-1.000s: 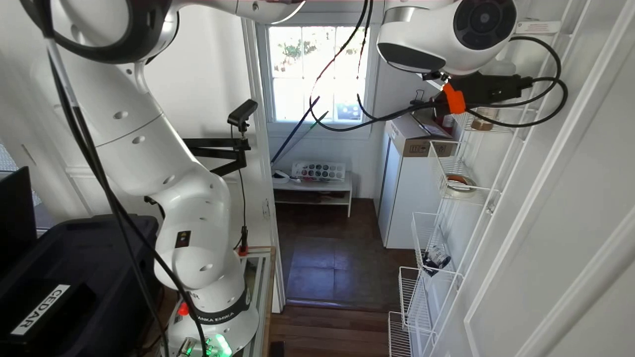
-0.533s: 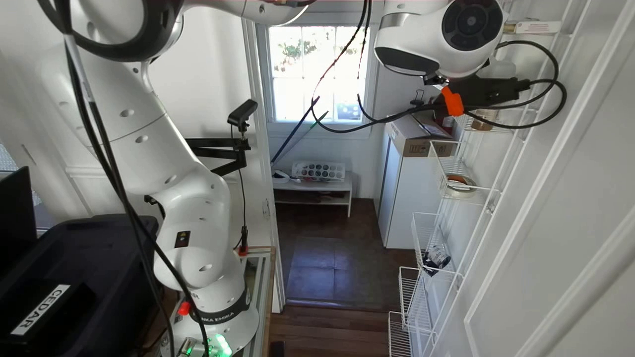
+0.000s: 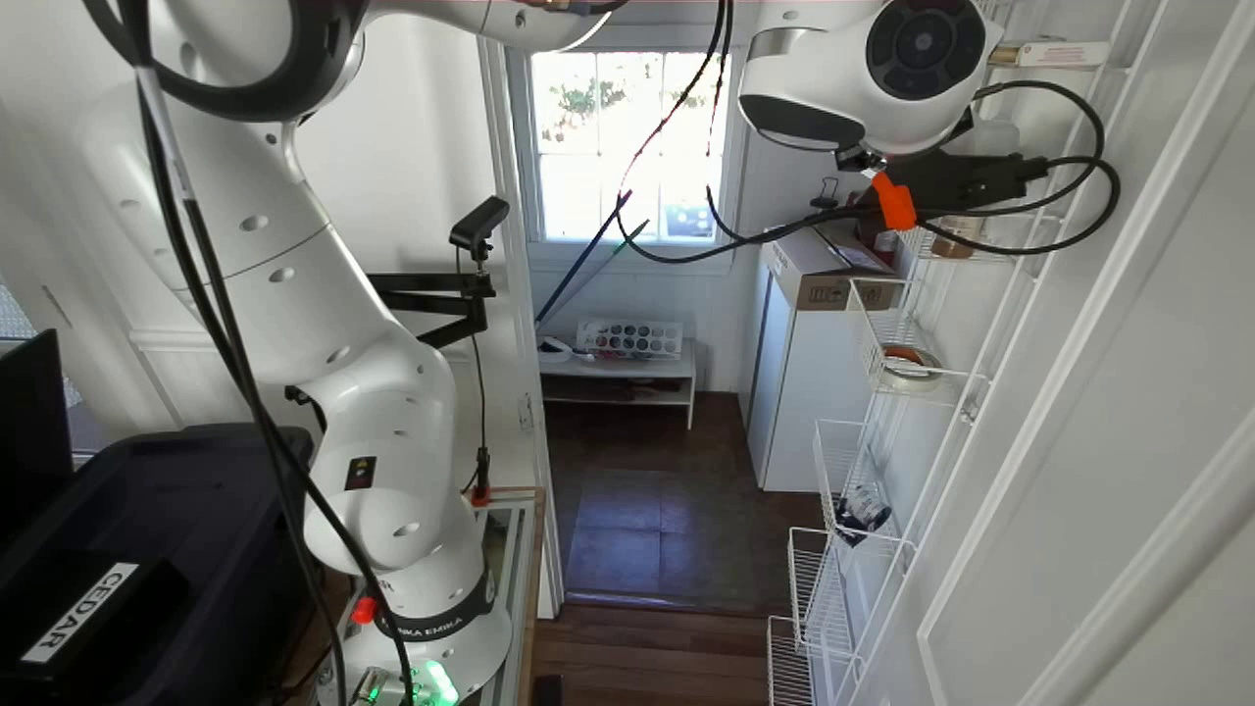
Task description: Move the black clip to the top shelf
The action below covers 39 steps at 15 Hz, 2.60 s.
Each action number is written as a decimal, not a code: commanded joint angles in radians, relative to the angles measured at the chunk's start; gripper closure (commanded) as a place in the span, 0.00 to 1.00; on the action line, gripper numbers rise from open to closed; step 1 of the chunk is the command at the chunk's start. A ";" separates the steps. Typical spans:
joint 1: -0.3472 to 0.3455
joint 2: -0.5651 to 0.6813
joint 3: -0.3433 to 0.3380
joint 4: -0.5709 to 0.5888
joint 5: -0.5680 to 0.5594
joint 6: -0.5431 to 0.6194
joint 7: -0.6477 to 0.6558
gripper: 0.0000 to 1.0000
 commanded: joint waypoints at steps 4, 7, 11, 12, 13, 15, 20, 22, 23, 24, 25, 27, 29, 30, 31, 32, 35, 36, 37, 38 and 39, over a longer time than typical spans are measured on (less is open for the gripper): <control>-0.010 -0.001 0.012 0.000 0.014 -0.003 0.000 0.12; -0.007 -0.023 0.020 -0.027 0.010 0.008 0.004 0.00; 0.003 -0.061 0.041 -0.077 0.036 0.044 0.009 0.00; 0.006 -0.073 0.050 -0.090 0.045 0.066 0.010 0.00; 0.008 -0.088 0.059 -0.105 0.055 0.092 0.012 0.00; 0.012 -0.121 0.079 -0.130 0.090 0.165 0.008 0.00; 0.033 -0.182 0.110 -0.153 0.242 0.344 -0.040 0.00; 0.036 -0.204 0.125 -0.166 0.254 0.383 -0.018 0.00; 0.035 -0.218 0.134 -0.181 0.234 0.408 0.010 0.00; 0.031 -0.229 0.146 -0.196 0.210 0.435 0.050 0.00; 0.026 -0.240 0.154 -0.212 0.186 0.457 0.096 0.00; 0.016 -0.265 0.176 -0.253 0.134 0.514 0.198 0.00; 0.002 -0.289 0.195 -0.296 0.064 0.555 0.305 0.00; -0.001 -0.308 0.197 -0.316 0.039 0.556 0.339 0.00; -0.005 -0.326 0.196 -0.333 0.013 0.548 0.373 0.00; -0.007 -0.350 0.190 -0.349 -0.010 0.528 0.398 0.00; -0.026 -0.414 0.166 -0.383 -0.094 0.450 0.479 0.00; -0.041 -0.438 0.154 -0.395 -0.138 0.387 0.534 0.00; -0.064 -0.457 0.154 -0.401 -0.180 0.351 0.589 0.00; -0.051 -0.473 0.122 -0.412 -0.277 0.333 0.679 0.00; -0.062 -0.495 0.104 -0.415 -0.338 0.280 0.736 0.00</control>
